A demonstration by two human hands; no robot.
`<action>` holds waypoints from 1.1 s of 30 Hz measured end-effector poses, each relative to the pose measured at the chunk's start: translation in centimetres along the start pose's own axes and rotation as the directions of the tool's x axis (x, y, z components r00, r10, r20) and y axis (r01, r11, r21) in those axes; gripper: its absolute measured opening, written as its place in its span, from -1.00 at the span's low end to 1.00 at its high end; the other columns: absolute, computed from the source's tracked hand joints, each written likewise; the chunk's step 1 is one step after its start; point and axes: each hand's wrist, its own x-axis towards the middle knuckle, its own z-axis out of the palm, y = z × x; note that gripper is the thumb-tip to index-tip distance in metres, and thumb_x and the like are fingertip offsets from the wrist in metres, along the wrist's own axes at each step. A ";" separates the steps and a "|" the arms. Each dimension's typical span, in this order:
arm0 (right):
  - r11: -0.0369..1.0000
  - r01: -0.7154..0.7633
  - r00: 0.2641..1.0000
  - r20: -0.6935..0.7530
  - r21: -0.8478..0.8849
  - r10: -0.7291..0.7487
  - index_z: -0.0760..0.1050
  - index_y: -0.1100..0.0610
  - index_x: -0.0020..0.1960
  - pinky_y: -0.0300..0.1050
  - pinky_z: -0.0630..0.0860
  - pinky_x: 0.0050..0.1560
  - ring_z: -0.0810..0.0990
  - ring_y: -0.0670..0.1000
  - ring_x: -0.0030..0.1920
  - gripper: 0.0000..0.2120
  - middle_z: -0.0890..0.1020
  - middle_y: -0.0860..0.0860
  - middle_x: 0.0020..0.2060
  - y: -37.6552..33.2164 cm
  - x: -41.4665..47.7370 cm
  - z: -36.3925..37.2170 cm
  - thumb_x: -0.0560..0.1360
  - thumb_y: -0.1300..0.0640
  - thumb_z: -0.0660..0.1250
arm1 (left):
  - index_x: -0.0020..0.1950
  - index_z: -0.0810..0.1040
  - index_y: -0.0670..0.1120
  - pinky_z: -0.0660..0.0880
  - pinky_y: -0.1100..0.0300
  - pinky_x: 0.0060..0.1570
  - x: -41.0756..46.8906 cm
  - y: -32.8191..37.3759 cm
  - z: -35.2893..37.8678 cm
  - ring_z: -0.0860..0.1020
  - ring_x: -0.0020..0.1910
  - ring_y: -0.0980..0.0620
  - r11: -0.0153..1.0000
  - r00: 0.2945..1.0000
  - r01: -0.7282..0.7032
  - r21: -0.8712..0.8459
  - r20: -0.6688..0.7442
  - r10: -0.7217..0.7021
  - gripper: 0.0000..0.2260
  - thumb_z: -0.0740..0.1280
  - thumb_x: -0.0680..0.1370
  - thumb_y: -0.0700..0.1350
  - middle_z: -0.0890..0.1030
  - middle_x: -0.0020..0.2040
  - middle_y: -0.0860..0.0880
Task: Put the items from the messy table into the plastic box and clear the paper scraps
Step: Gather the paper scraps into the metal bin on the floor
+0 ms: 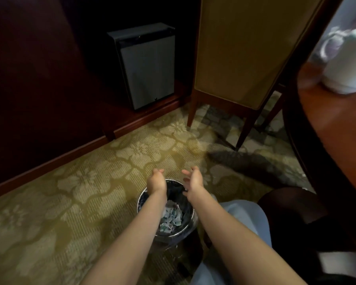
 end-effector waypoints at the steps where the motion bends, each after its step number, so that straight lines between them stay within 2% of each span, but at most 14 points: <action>1: 1.000 0.023 1.000 0.016 0.006 -0.023 0.44 0.04 -0.25 0.05 0.20 0.38 0.36 0.11 0.36 -0.65 0.41 0.11 0.37 -0.5 -0.6 -0.1 0.60 -0.05 0.04 | 0.13 0.59 -0.16 0.33 0.12 0.20 -0.5 0.5 0.0 0.44 0.25 -0.15 1.000 1.000 -0.024 0.000 0.017 0.024 -0.64 0.02 0.64 -0.09 0.51 0.26 -0.17; 3: 0.998 0.063 0.997 0.052 0.017 -0.064 0.44 0.06 -0.25 0.02 0.27 0.35 0.46 0.08 0.18 -0.64 0.42 0.15 0.37 -1.6 -1.7 -0.7 0.61 -0.04 0.03 | 0.06 0.60 -0.15 0.34 0.13 0.19 -1.5 1.5 0.2 0.47 0.20 -0.15 0.997 0.996 -0.076 -0.017 0.042 0.076 -0.68 0.05 0.62 -0.13 0.55 0.17 -0.19; 5: 0.993 0.106 0.991 0.081 0.044 -0.110 0.48 0.09 -0.20 -0.07 0.34 0.18 0.43 0.05 -0.03 -0.64 0.47 0.17 0.32 -2.8 -2.8 -1.1 0.61 -0.02 0.03 | 0.01 0.60 -0.15 0.36 0.13 0.18 -2.6 2.6 0.5 0.49 0.12 -0.15 0.992 0.990 -0.123 -0.024 0.062 0.124 -0.71 0.08 0.61 -0.17 0.58 0.13 -0.20; 8: 0.983 0.177 0.979 0.091 0.039 -0.180 0.55 0.20 0.16 -0.12 0.32 0.02 0.40 -0.02 -0.18 -0.57 0.57 0.06 0.00 -4.2 -4.1 -1.8 0.61 -0.02 0.02 | 0.07 0.60 -0.20 0.37 0.16 0.06 -4.7 3.9 1.0 0.48 0.01 -0.07 0.984 0.979 -0.174 -0.048 0.097 0.178 -0.73 0.11 0.59 -0.22 0.58 0.17 -0.21; 10: 0.979 0.202 0.975 0.093 0.018 -0.203 0.52 0.21 0.24 -0.15 0.30 -0.16 0.36 -0.06 -0.27 -0.55 0.52 0.01 -0.12 -5.3 -5.5 -2.4 0.60 -0.03 0.01 | -0.05 0.57 -0.14 0.39 0.17 -0.11 -6.0 4.7 1.4 0.45 -0.10 -0.01 0.977 0.969 -0.205 -0.058 0.130 0.211 -0.77 0.12 0.58 -0.25 0.59 0.17 -0.20; 13: 0.973 0.232 0.964 0.134 0.012 -0.232 0.50 0.21 0.26 -0.19 0.27 -0.26 0.42 0.01 -0.13 -0.54 0.49 0.07 0.02 -7.0 -8.1 -3.5 0.60 -0.03 0.01 | -0.13 0.53 -0.09 0.44 0.11 -0.12 -8.1 6.1 1.8 0.44 -0.17 0.00 0.966 0.953 -0.248 -0.071 0.164 0.256 -0.79 0.13 0.57 -0.25 0.62 0.13 -0.16; 16: 0.962 0.273 0.946 0.175 0.025 -0.273 0.50 0.21 0.26 -0.12 0.30 -0.02 0.45 0.10 0.11 -0.54 0.50 0.14 0.26 -9.0 -10.6 -5.0 0.60 -0.02 0.00 | 0.04 0.61 -0.14 0.39 0.15 -0.20 -10.5 7.5 2.2 0.43 -0.11 0.00 0.951 0.929 -0.293 -0.098 0.207 0.308 -0.75 0.13 0.55 -0.25 0.62 -0.12 -0.05; 18: 0.948 0.316 0.930 0.182 0.040 -0.318 0.50 0.20 0.27 -0.12 0.35 0.00 0.47 0.15 0.18 -0.55 0.46 0.16 0.33 -10.5 -12.1 -6.1 0.60 -0.02 0.01 | 0.00 0.62 -0.15 0.29 0.21 -0.32 -12.3 8.4 2.5 0.44 -0.11 0.01 0.936 0.906 -0.336 -0.107 0.234 0.352 -0.77 0.16 0.55 -0.25 0.55 -0.23 0.02; 20: 0.928 0.367 0.913 0.168 0.058 -0.371 0.50 0.20 0.26 -0.07 0.42 0.15 0.42 0.19 0.34 -0.55 0.45 0.17 0.34 -11.9 -13.5 -7.4 0.60 -0.01 0.01 | -0.06 0.60 -0.10 0.30 0.23 -0.28 -14.3 9.4 2.9 0.45 -0.11 0.01 0.920 0.881 -0.372 -0.126 0.263 0.392 -0.80 0.18 0.55 -0.24 0.54 -0.22 0.02; 22: 0.908 0.412 0.895 0.152 0.073 -0.419 0.51 0.18 0.24 -0.02 0.36 0.28 0.42 0.16 0.34 -0.56 0.47 0.15 0.31 -13.0 -14.7 -8.7 0.60 -0.02 0.01 | -0.06 0.55 -0.06 0.32 0.23 -0.11 -16.4 10.3 3.3 0.44 -0.09 0.02 0.907 0.858 -0.397 -0.144 0.292 0.422 -0.81 0.17 0.56 -0.24 0.53 -0.26 0.04; 25: 0.882 0.457 0.873 0.134 0.113 -0.469 0.52 0.18 0.21 -0.02 0.37 0.21 0.43 0.15 0.32 -0.58 0.49 0.15 0.29 -14.3 -16.7 -10.7 0.59 0.00 0.02 | -0.18 0.52 -0.06 0.33 0.21 -0.03 -19.3 11.2 3.8 0.45 -0.07 0.02 0.893 0.833 -0.421 -0.158 0.321 0.450 -0.78 0.14 0.57 -0.24 0.50 -0.29 0.08; 28: 0.862 0.481 0.851 0.153 0.158 -0.503 0.51 0.17 0.22 -0.02 0.36 0.16 0.43 0.15 0.31 -0.58 0.48 0.15 0.29 -15.4 -19.0 -12.4 0.59 0.00 0.01 | -0.18 0.54 -0.07 0.42 0.14 0.06 -21.8 12.0 4.5 0.52 0.01 -0.07 0.874 0.802 -0.462 -0.154 0.348 0.485 -0.76 0.13 0.57 -0.23 0.62 -0.14 0.02; 30: 0.847 0.501 0.833 0.166 0.178 -0.528 0.50 0.17 0.23 -0.01 0.36 0.18 0.42 0.15 0.32 -0.58 0.47 0.15 0.31 -16.2 -20.3 -13.4 0.60 -0.01 0.01 | -0.10 0.55 -0.04 0.42 0.16 0.02 -23.5 12.4 5.0 0.53 -0.01 -0.03 0.863 0.784 -0.478 -0.163 0.365 0.503 -0.77 0.12 0.58 -0.23 0.59 -0.19 0.05; 33: 0.819 0.538 0.810 0.146 0.199 -0.568 0.49 0.18 0.24 0.01 0.36 0.23 0.42 0.15 0.33 -0.58 0.46 0.15 0.33 -17.5 -22.1 -15.0 0.61 -0.01 0.00 | -0.19 0.52 -0.05 0.40 0.21 -0.20 -26.0 12.9 6.0 0.46 -0.25 0.08 0.852 0.753 -0.485 -0.197 0.401 0.522 -0.74 0.12 0.59 -0.24 0.50 -0.29 0.08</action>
